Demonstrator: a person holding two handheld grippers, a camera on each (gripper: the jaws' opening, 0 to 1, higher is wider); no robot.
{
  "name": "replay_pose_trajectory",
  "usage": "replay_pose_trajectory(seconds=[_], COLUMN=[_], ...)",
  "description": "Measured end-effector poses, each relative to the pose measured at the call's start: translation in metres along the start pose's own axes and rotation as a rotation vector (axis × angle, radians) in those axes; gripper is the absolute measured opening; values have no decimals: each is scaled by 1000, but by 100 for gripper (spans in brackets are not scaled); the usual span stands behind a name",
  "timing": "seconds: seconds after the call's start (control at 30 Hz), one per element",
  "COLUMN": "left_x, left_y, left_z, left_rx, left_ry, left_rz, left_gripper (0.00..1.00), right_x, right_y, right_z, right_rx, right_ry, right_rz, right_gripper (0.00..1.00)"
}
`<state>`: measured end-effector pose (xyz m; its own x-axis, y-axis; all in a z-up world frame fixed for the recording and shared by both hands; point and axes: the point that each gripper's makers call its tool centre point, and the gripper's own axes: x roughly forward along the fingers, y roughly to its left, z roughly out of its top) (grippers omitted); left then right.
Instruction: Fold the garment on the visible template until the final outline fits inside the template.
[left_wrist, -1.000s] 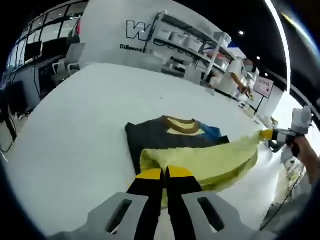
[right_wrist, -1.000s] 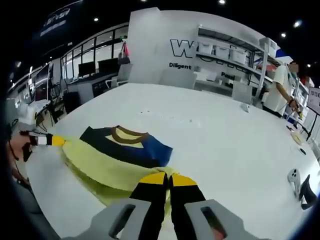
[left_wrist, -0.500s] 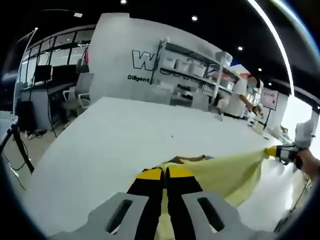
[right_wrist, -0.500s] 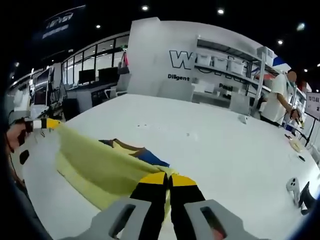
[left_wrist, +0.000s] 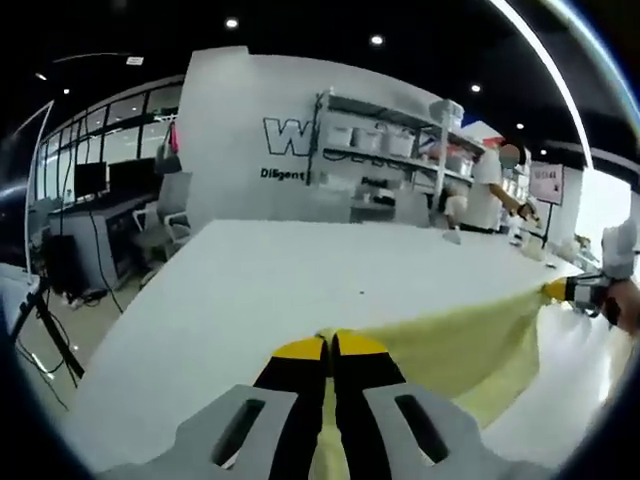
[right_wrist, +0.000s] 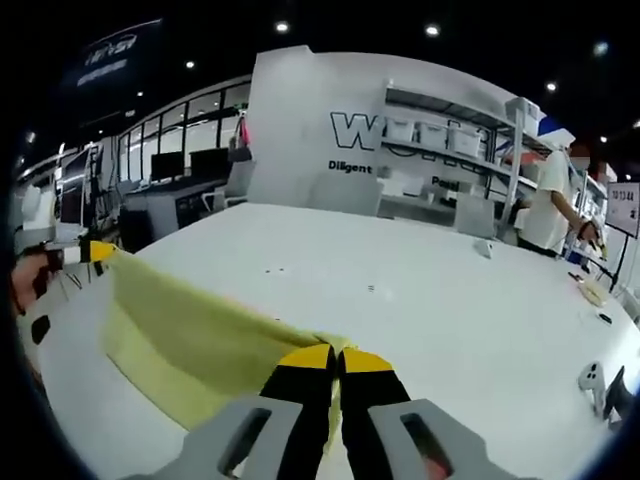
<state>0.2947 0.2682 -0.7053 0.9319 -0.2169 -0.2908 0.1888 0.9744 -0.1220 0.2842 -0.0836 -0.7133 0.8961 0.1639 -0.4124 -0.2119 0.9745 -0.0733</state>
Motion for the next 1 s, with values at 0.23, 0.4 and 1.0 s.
replay_pose_trajectory(seconds=[0.23,0.4,1.0], left_x=[23,41,97], left_y=[2,9,22], left_z=[-2,-13,-81], left_rx=[49,33,173], left_ry=[4,41,279], left_rz=[-18,-17,-1], left_gripper=[0,0,0], right_x=[26,45,112], right_y=[-5,-6,-3], right_z=[0,-6,-57], right_rx=[-1,22,-73], right_ry=[4,39,196], right_rz=[2,12,83], right_gripper=[0,0,0])
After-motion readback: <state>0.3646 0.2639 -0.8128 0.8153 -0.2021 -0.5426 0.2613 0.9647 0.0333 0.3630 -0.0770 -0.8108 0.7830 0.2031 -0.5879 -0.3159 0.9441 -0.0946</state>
